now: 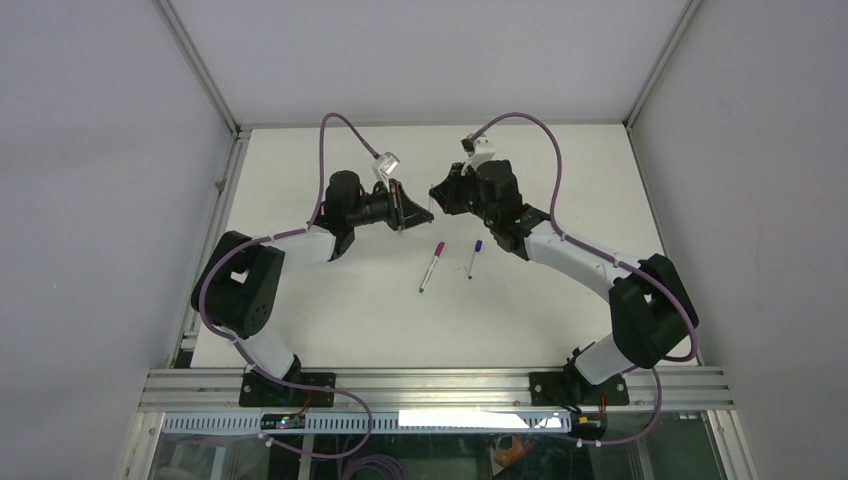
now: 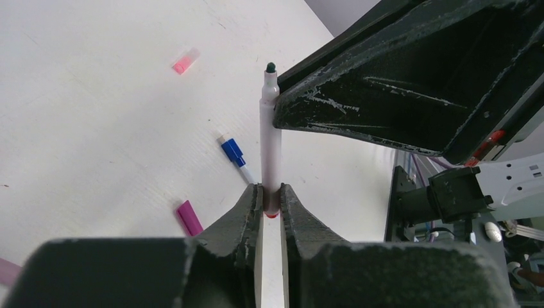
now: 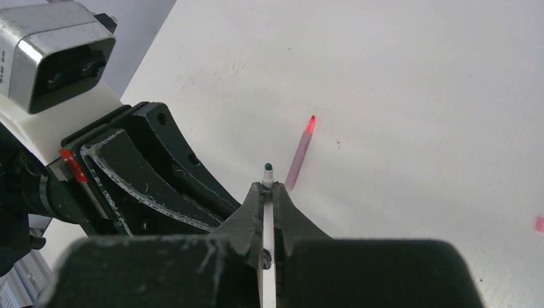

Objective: Insert the pens into the pen caps

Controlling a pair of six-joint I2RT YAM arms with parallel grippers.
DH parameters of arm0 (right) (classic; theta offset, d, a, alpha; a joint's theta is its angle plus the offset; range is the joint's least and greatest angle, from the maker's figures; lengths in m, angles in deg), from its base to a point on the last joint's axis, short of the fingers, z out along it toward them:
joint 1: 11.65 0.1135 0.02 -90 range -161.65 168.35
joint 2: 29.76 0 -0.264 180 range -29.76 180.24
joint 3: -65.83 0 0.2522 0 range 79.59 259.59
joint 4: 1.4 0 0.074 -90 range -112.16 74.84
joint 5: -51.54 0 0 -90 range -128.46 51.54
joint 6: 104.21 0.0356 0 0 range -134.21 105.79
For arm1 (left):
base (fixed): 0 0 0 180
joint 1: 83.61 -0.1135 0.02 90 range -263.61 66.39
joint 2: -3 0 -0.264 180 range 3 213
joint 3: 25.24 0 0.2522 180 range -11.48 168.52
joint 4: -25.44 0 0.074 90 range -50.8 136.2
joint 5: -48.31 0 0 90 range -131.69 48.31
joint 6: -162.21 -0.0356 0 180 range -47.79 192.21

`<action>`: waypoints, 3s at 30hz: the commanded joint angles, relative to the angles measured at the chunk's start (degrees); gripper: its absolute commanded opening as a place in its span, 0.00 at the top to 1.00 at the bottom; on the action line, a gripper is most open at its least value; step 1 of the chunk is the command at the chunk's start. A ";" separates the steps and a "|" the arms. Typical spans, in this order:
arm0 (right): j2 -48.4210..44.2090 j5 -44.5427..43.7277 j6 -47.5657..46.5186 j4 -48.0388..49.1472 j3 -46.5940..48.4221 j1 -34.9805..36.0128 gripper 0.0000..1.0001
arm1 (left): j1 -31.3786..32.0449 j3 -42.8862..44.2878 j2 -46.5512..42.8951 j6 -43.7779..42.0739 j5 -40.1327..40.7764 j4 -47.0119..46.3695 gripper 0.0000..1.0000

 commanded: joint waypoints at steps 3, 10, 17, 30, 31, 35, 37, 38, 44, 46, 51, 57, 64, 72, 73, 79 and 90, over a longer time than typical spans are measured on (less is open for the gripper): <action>-2.90 -1.95 0.73 5.19 0.23 0.15 1.00 | -0.08 0.00 0.30 0.68 -1.65 -3.24 0.77; -3.01 -2.06 0.96 6.44 0.23 0.74 1.00 | -0.03 0.31 1.47 2.17 -2.12 -5.13 0.66; -2.43 -1.80 1.22 6.70 0.37 1.41 1.00 | -0.10 0.44 1.71 2.75 -1.74 -6.66 0.65; -1.28 -3.67 1.51 5.95 0.23 1.97 1.00 | -0.10 -0.26 0.70 1.10 -1.72 -6.11 1.00; -1.66 -5.07 1.36 5.16 0.23 1.88 1.00 | -0.10 -0.22 0.19 -0.06 -1.36 -4.18 1.00; -5.41 -11.93 -2.54 -1.78 0.39 0.53 0.53 | -0.06 -0.74 -2.82 -6.70 1.89 7.10 1.00; -8.89 -14.82 -3.93 -5.43 -1.29 -1.79 0.45 | 0.11 -1.82 -4.98 -10.40 5.07 12.40 1.00; -10.87 -15.87 -4.41 -7.56 -2.45 -3.43 0.42 | 0.27 -2.67 -6.06 -12.45 7.53 14.95 1.00; -16.82 -18.70 -10.74 -22.23 -8.44 -13.42 0.39 | 0.43 -8.06 -12.76 -18.81 15.41 22.42 1.00; -14.91 -20.14 -12.45 -25.99 -7.62 -14.62 0.39 | 0.43 -9.61 -14.29 -20.02 15.21 22.45 1.00; -11.30 -17.99 -16.45 -23.60 -8.62 -16.14 0.42 | 0.43 -13.26 -17.60 -22.38 12.57 20.10 1.00; -7.91 -20.93 -26.64 -21.77 -8.75 -17.31 0.52 | 0.43 -15.49 -19.53 -22.10 10.85 18.21 1.00; -5.37 -21.78 -26.41 -17.54 -13.74 -25.70 0.45 | 0.43 -17.10 -18.36 -19.63 7.30 12.06 1.00; -4.79 -25.02 -17.26 -26.21 -12.80 -33.70 0.39 | 0.43 -18.59 -18.81 -19.58 4.08 9.48 1.00; -4.68 -25.47 -16.89 -26.64 -13.09 -33.82 0.39 | 0.43 -18.66 -18.75 -19.54 3.81 9.22 1.00; -4.27 -26.67 -15.66 -28.14 -14.57 -34.14 0.39 | 0.43 -18.36 -17.93 -19.37 2.60 8.20 1.00; -0.19 -23.51 -15.30 -28.33 -13.65 -34.31 0.39 | 0.43 -17.84 -16.98 -19.75 1.03 8.06 1.00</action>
